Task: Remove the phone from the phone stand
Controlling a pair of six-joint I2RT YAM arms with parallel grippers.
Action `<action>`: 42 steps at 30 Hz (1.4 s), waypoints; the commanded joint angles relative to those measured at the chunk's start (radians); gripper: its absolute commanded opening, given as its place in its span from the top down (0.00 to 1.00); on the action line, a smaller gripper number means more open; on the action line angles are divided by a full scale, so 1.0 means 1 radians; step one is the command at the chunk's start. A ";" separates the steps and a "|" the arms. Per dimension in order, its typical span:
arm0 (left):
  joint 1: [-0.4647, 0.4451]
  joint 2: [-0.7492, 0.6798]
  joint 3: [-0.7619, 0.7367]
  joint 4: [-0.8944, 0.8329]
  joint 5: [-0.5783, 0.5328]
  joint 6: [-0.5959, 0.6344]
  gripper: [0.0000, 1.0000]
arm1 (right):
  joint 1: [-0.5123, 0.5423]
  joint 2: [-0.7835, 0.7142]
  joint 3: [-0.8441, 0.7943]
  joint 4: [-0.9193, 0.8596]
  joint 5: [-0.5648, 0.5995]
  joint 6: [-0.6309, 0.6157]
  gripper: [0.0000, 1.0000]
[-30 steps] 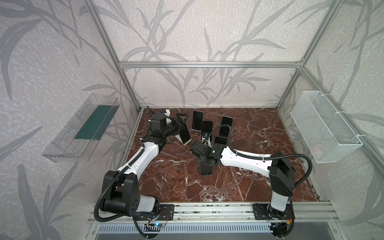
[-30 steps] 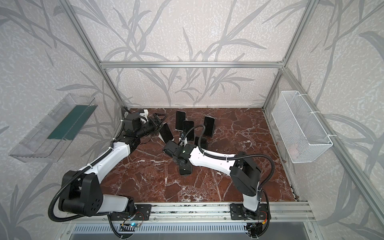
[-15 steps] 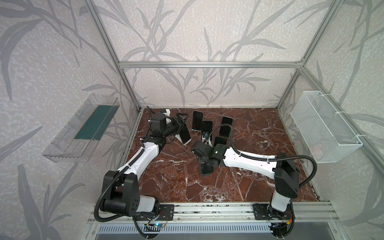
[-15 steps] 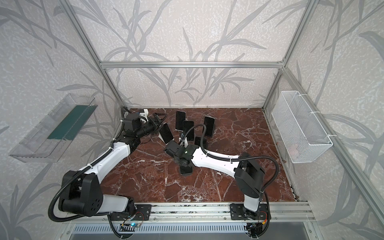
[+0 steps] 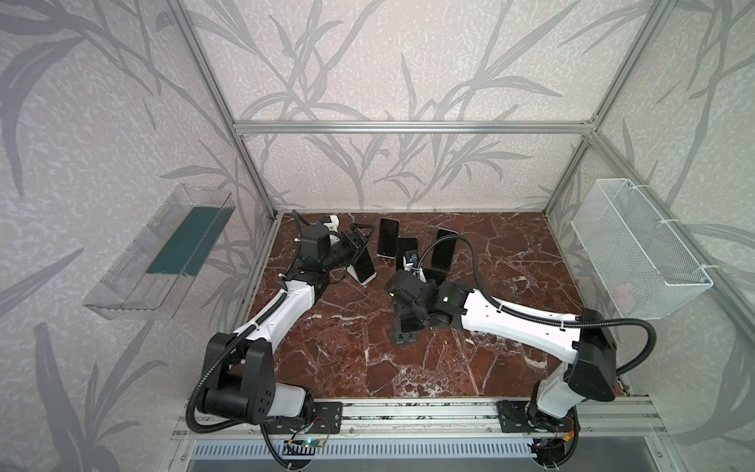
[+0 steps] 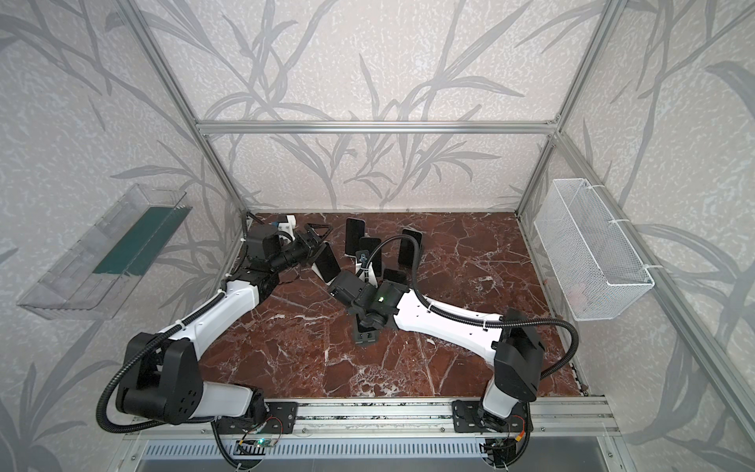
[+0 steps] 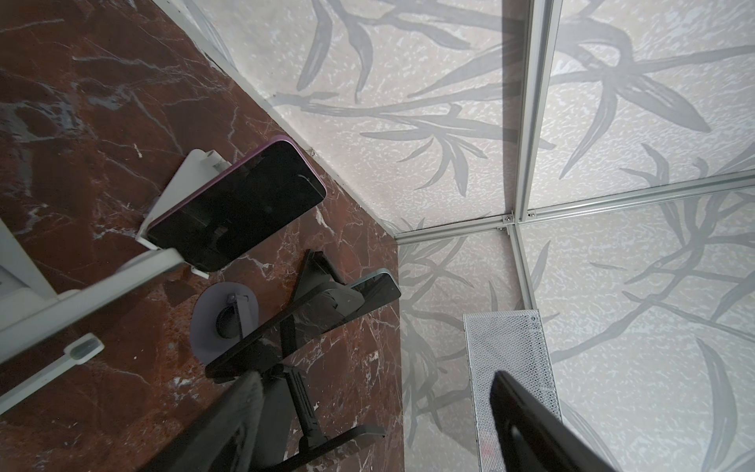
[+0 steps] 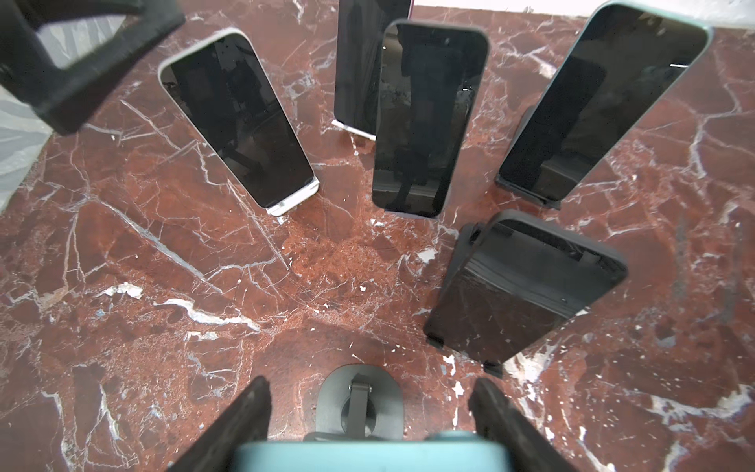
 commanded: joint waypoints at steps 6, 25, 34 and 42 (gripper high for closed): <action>-0.054 -0.011 -0.011 0.032 0.010 0.000 0.11 | 0.005 -0.161 -0.053 -0.042 0.113 -0.050 0.33; -0.101 0.002 -0.019 0.025 -0.003 -0.004 0.11 | -0.306 -0.544 -0.236 -0.185 0.109 -0.267 0.33; -0.101 0.002 -0.019 0.026 -0.005 -0.009 0.11 | -0.507 -0.558 -0.310 -0.059 -0.026 -0.403 0.33; -0.068 -0.042 0.019 -0.077 -0.038 0.112 0.11 | -0.604 -0.489 -0.342 0.069 -0.087 -0.449 0.32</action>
